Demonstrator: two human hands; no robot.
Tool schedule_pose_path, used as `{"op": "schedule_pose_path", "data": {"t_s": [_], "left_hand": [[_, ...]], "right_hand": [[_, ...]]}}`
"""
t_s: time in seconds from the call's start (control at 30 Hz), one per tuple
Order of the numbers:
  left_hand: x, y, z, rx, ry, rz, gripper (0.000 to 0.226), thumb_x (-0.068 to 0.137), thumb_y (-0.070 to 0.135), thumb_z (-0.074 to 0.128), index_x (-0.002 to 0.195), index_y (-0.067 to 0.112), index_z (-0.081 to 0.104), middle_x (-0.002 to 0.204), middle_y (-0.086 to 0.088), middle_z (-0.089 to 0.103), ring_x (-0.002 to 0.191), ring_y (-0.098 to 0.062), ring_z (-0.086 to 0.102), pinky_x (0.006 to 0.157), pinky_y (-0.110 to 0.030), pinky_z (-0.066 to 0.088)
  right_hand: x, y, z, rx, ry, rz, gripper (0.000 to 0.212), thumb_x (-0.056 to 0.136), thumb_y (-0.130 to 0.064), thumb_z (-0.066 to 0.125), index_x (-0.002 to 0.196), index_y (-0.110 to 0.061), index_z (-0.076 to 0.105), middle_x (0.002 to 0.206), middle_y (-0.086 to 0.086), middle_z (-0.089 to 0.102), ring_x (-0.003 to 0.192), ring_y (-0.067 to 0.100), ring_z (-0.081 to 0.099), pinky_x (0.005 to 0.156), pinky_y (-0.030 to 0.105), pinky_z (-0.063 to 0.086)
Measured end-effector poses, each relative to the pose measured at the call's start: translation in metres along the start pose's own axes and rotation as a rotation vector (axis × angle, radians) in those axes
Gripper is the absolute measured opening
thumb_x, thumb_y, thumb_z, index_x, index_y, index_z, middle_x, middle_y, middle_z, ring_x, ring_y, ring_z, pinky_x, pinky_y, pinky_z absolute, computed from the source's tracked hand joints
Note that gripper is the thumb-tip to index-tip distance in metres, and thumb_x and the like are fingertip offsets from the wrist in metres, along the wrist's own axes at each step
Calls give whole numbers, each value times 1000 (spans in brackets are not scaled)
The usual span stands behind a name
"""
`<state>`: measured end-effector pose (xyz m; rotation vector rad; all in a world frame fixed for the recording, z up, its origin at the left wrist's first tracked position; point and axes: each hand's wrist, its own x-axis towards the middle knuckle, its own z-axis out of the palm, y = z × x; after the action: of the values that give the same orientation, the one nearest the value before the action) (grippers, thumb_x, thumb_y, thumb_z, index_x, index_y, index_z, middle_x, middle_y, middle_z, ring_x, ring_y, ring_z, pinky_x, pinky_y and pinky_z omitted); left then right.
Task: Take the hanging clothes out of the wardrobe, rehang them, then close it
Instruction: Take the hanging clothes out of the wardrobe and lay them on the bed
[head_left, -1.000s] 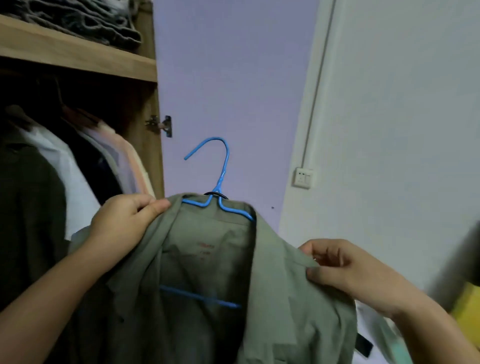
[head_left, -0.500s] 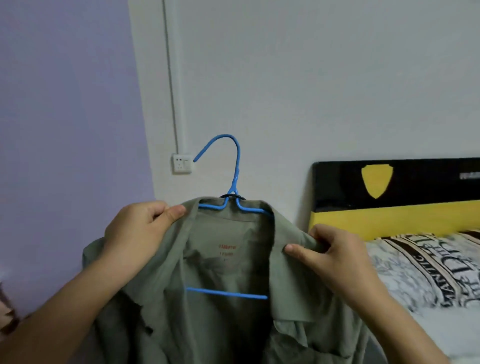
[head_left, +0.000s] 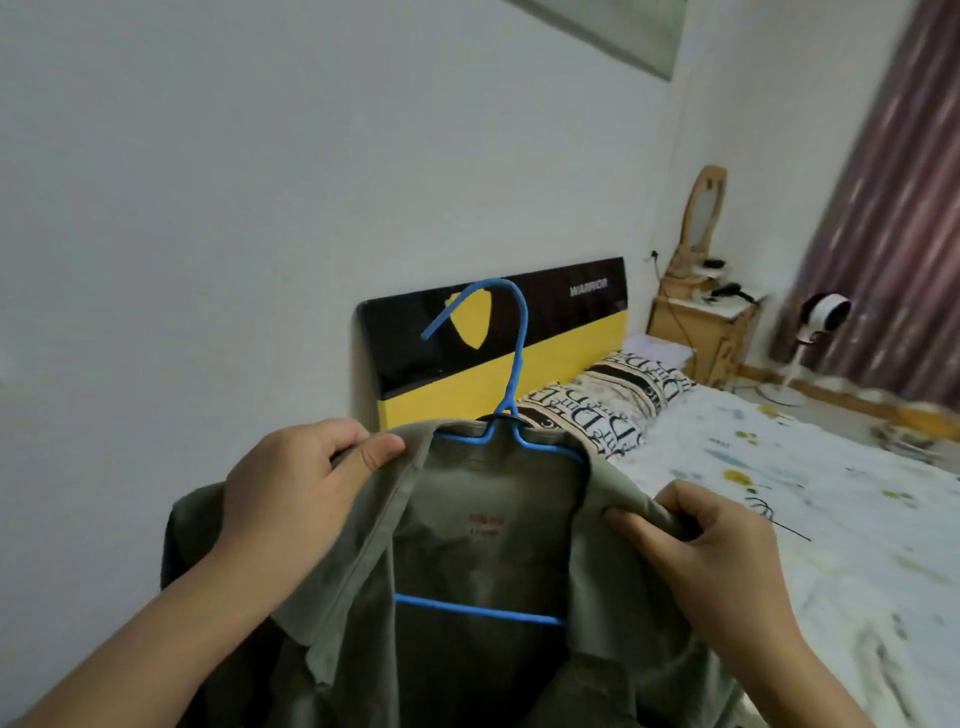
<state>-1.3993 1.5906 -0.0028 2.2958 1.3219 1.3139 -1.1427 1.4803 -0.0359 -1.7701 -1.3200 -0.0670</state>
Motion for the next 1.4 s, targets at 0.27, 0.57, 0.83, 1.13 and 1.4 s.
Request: {"op": "schedule_pose_path", "data": {"t_s": [0.27,0.57,0.83,1.13,1.4], "left_hand": [[12,78,81,-202,-129,103,54,63,65,33,59,19,61,54,-4,56,60,-19,53,52,-29,35],[11,177,197,-376,-274,121,54,67,62,41,65,15,67,62,-7,63,67,-24,57,61,-42,44],[-10,256,279,-456,-425,147,45,77,58,55,55,20,62,54,-2,59,62,-21,55,61,-39,43],[-11,297,340,-524,-486,170,43,68,54,51,57,15,64,57,-5,60,65,-25,57,64,-43,44],[19,294,398,-570,-574,176,28,82,41,63,63,20,63,59,-2,61,60,-24,56,58,-37,41]], "right_hand": [[-12,61,-81,-96,128,153,36,65,-34,77,52,-13,51,46,-1,49,51,21,46,50,35,37],[-14,137,-201,-95,-358,422,35,81,-55,56,78,-20,61,69,-6,56,68,7,53,64,25,38],[-17,222,-278,254,-411,898,50,82,-57,54,105,-16,71,107,2,71,102,19,66,99,38,48],[1,272,-297,217,-490,922,20,90,-16,56,98,-18,73,105,6,72,101,24,67,93,41,52],[31,314,-279,50,-504,1120,24,90,-8,46,101,-3,67,111,16,66,106,31,62,93,41,51]]}}
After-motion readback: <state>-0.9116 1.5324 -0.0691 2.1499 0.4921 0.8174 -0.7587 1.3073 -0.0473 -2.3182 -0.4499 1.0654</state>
